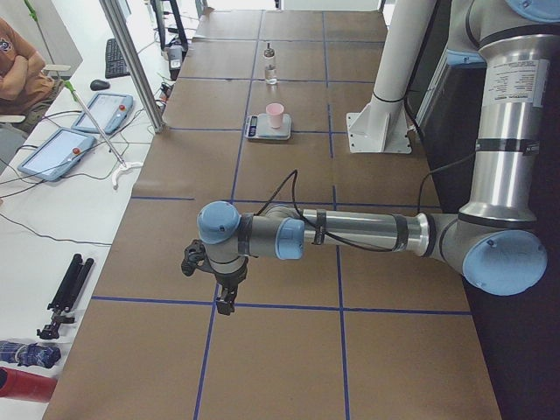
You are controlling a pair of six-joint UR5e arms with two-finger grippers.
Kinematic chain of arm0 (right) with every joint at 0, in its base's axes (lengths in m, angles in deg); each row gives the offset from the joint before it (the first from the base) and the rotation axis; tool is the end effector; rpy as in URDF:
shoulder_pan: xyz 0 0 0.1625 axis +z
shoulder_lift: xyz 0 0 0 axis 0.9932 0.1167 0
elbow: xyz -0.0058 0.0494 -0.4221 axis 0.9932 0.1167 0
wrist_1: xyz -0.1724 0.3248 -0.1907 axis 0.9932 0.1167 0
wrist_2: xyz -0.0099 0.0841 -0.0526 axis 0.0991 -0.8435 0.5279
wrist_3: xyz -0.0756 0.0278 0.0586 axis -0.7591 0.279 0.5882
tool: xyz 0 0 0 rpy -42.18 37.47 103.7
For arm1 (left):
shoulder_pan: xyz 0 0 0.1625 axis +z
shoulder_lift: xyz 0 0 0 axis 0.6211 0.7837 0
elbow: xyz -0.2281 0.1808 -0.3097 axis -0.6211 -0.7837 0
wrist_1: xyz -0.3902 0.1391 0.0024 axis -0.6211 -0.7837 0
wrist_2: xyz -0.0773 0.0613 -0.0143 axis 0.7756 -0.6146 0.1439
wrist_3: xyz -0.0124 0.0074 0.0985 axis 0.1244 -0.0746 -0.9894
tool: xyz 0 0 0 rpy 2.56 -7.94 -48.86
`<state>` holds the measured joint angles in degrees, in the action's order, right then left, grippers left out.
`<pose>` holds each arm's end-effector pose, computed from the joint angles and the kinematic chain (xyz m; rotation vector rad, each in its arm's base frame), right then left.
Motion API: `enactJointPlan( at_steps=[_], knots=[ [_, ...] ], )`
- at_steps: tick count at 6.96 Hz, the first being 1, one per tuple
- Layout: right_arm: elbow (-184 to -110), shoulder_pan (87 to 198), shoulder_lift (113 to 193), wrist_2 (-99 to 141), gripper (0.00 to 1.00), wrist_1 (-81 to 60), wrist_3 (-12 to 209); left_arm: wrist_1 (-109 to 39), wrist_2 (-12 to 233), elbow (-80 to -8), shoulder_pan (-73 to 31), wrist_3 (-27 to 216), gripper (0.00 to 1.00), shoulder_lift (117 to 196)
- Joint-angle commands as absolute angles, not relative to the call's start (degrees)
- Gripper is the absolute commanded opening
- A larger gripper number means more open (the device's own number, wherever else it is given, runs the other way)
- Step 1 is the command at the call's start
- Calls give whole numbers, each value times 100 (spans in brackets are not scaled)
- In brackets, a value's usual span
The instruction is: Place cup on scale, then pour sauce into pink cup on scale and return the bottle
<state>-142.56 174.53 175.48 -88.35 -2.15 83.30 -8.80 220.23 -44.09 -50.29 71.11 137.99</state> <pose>0.0766 -0.4745 0.6853 0.0176 -0.7363 0.0356 -0.0560 -0.5052 0.6409 0.0889 0.7177 0.1805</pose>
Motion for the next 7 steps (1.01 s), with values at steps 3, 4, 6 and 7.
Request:
enactJointPlan(
  at_steps=[3,4,6,7],
  knots=[
    [-14270,17453,17548,-8835,100,-214,8338,-871,22119,-4367,-5029,7172,100,13783],
    [-14279,17453,17548,-8835,100,-214,8338,-871,22294,-4340,-5029,7181,100,13766],
    [-14270,17453,17548,-8835,100,-214,8338,-871,22322,-4305,-5037,7199,100,13757],
    [-14279,17453,17556,-8835,100,-214,8346,-880,22322,-4322,-5037,7538,100,13757]
  ],
)
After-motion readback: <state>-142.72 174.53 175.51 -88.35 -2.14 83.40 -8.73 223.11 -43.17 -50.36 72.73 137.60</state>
